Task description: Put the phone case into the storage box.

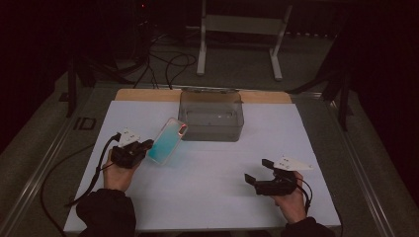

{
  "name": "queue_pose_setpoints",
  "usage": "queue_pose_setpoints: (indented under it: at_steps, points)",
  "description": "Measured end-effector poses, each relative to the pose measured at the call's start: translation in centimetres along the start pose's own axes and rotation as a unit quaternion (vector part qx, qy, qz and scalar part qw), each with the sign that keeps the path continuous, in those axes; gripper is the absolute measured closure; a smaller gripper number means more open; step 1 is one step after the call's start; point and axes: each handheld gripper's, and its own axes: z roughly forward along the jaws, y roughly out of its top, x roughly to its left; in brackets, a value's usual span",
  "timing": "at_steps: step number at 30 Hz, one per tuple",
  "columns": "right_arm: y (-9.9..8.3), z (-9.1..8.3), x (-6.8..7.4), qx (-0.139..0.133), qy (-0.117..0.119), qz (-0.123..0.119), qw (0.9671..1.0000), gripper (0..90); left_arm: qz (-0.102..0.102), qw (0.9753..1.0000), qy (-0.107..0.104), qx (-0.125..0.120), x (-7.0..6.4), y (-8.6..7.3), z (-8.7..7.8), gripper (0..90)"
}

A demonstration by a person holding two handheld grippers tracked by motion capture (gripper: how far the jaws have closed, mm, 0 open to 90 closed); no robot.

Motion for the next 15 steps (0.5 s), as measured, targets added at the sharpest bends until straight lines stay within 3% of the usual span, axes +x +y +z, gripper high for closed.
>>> queue_pose_setpoints:
  at_steps: [15]
  points:
    - [3.9, 3.4, 2.7, -0.017, 0.047, 0.003, 0.9988, 9.4, 0.012, 0.9994, -0.023, -0.021, -2.4, 1.7, 0.7, 89.1]
